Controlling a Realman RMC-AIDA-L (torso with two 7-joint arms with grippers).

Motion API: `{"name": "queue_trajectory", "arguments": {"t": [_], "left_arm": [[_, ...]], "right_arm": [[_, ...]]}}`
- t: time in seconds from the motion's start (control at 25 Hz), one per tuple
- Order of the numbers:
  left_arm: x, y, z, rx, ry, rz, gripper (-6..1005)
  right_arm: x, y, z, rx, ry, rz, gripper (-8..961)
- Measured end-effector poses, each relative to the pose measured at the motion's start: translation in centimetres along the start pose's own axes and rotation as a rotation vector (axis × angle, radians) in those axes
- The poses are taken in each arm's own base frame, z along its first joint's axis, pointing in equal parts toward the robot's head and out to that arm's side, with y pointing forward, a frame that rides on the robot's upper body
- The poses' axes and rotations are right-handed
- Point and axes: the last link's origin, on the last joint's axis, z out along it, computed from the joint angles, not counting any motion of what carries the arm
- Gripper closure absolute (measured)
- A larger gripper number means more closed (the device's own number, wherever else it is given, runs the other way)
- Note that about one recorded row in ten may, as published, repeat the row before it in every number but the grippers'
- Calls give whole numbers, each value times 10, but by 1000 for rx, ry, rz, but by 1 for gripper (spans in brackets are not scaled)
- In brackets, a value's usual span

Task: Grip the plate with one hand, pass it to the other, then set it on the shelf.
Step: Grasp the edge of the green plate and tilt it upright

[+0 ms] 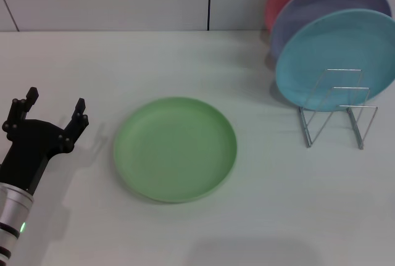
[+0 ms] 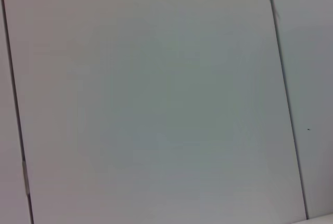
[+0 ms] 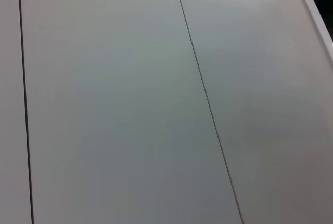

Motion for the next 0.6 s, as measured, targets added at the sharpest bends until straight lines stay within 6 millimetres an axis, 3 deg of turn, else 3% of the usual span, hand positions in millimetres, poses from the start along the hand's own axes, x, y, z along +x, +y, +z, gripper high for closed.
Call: {"name": "queue_trajectory", "arguments": {"t": [0.36, 0.6], "left_arm": [[12, 6, 7, 6, 49, -33, 138], [18, 14, 31, 11, -23, -39, 137]], "right_arm": [[0, -1, -1, 1, 1, 0, 118], [0, -1, -1, 3, 4, 0, 117]]}}
